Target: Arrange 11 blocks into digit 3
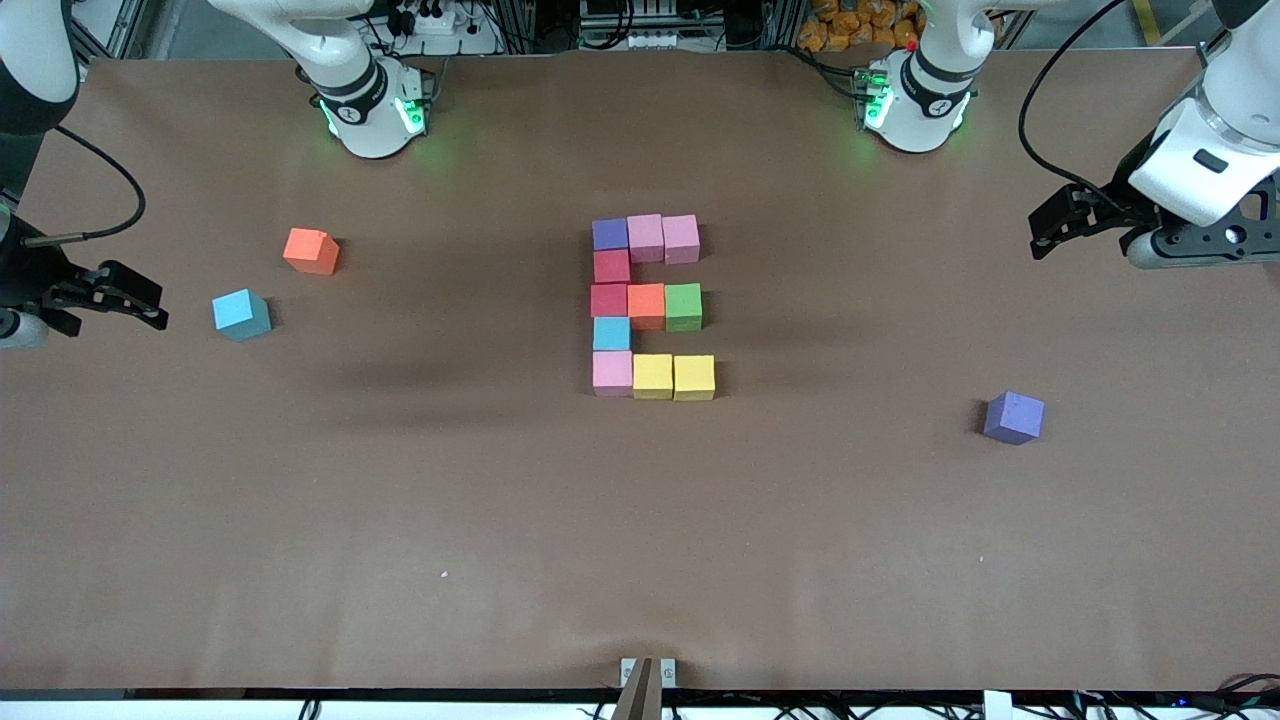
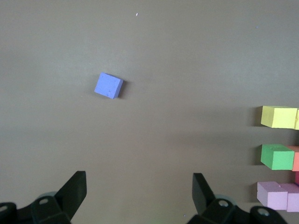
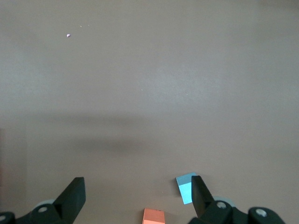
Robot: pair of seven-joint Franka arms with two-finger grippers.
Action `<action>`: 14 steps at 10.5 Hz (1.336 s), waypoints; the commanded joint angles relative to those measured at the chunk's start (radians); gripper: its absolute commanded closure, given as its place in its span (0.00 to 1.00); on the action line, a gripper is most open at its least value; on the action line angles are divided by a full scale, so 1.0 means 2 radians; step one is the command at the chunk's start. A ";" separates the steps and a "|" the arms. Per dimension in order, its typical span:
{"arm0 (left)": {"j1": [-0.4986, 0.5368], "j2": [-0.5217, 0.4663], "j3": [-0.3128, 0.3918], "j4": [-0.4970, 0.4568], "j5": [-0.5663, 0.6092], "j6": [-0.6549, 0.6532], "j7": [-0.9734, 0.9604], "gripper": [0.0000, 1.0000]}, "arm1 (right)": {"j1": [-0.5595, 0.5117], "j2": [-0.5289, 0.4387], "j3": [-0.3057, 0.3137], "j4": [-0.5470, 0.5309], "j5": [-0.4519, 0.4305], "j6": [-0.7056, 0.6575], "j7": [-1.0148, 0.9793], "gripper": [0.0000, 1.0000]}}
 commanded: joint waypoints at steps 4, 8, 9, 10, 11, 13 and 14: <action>0.002 -0.001 0.002 0.005 -0.006 -0.007 -0.031 0.00 | -0.004 0.000 0.003 0.000 -0.006 0.002 -0.006 0.00; 0.002 0.000 0.002 0.005 -0.004 -0.007 -0.030 0.00 | -0.004 0.000 0.003 0.000 -0.006 0.002 -0.006 0.00; 0.002 -0.001 0.002 0.006 -0.004 -0.007 -0.029 0.00 | -0.004 0.000 0.003 0.000 -0.006 0.002 -0.006 0.00; 0.002 0.000 0.002 0.006 -0.003 -0.007 -0.028 0.00 | -0.004 0.000 0.003 0.000 -0.006 0.002 -0.006 0.00; 0.002 -0.001 0.002 0.006 -0.002 -0.007 -0.027 0.00 | -0.004 0.000 0.003 0.000 -0.006 0.002 -0.006 0.00; 0.002 -0.001 0.002 0.006 -0.002 -0.007 -0.026 0.00 | -0.004 0.000 0.003 0.000 -0.006 0.001 -0.006 0.00; 0.002 -0.001 0.002 0.006 -0.002 -0.007 -0.026 0.00 | -0.004 0.000 0.003 0.000 -0.006 0.001 -0.005 0.00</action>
